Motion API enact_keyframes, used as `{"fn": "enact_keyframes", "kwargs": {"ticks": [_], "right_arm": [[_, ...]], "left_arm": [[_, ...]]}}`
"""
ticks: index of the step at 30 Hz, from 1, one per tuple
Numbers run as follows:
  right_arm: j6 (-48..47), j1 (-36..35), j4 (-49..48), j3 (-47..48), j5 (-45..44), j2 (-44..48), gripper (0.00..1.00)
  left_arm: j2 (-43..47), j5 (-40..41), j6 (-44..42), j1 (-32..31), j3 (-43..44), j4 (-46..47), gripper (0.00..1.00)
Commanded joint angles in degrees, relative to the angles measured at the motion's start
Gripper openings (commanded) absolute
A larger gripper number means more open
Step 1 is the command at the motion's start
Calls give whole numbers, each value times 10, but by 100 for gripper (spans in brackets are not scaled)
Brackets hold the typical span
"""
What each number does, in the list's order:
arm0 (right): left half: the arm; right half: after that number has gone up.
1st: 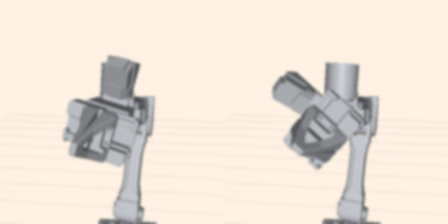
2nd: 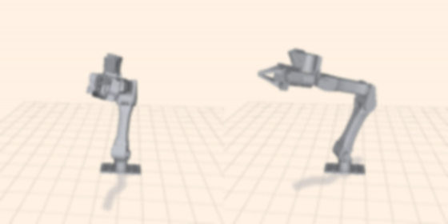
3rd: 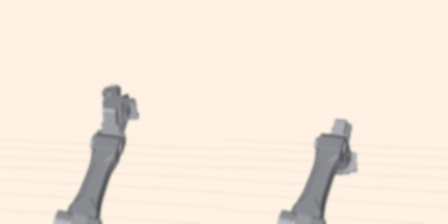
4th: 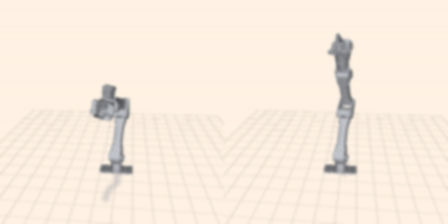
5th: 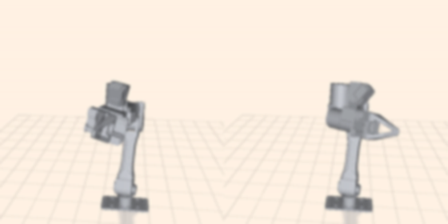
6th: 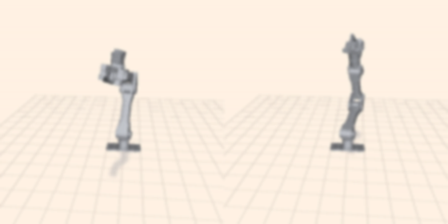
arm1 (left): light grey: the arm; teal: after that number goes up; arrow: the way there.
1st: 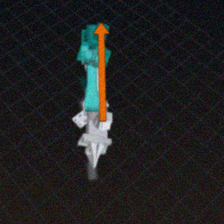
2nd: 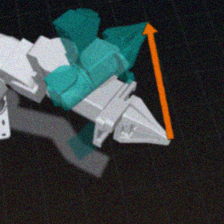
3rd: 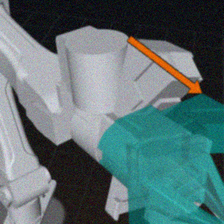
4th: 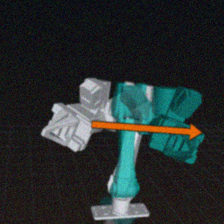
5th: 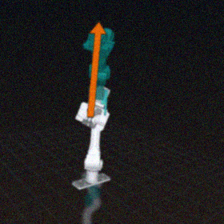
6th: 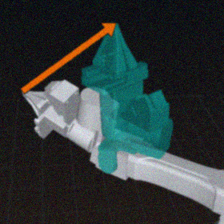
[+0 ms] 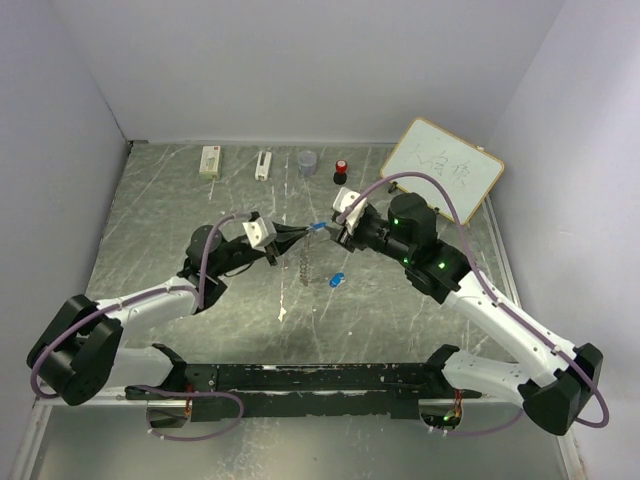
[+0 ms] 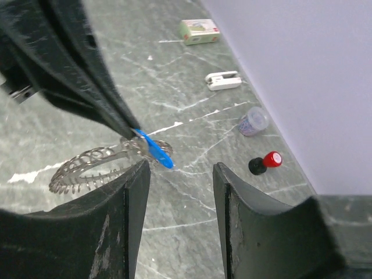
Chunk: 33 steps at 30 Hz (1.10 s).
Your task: Put the keys on the keyring
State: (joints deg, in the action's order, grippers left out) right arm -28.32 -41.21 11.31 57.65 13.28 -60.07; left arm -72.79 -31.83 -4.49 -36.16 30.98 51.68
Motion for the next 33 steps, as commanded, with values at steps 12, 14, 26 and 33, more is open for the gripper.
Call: {"fn": "enact_keyframes", "kwargs": {"ticks": [12,14,26,33], "right_arm": [[142,4,-183,-83,-63,9,49],[151,9,-197,-91,-54,15,50],[256,110,-291,-132,97,25,59],[396,124,-395,-151,144,0,59]], "left_arm": [[-17,23,141,20,-73,318,7],[-27,17,160,26,-78,352,7],[-61,2,200,35,-81,436,7],[-76,14,201,35,-82,445,7]]}}
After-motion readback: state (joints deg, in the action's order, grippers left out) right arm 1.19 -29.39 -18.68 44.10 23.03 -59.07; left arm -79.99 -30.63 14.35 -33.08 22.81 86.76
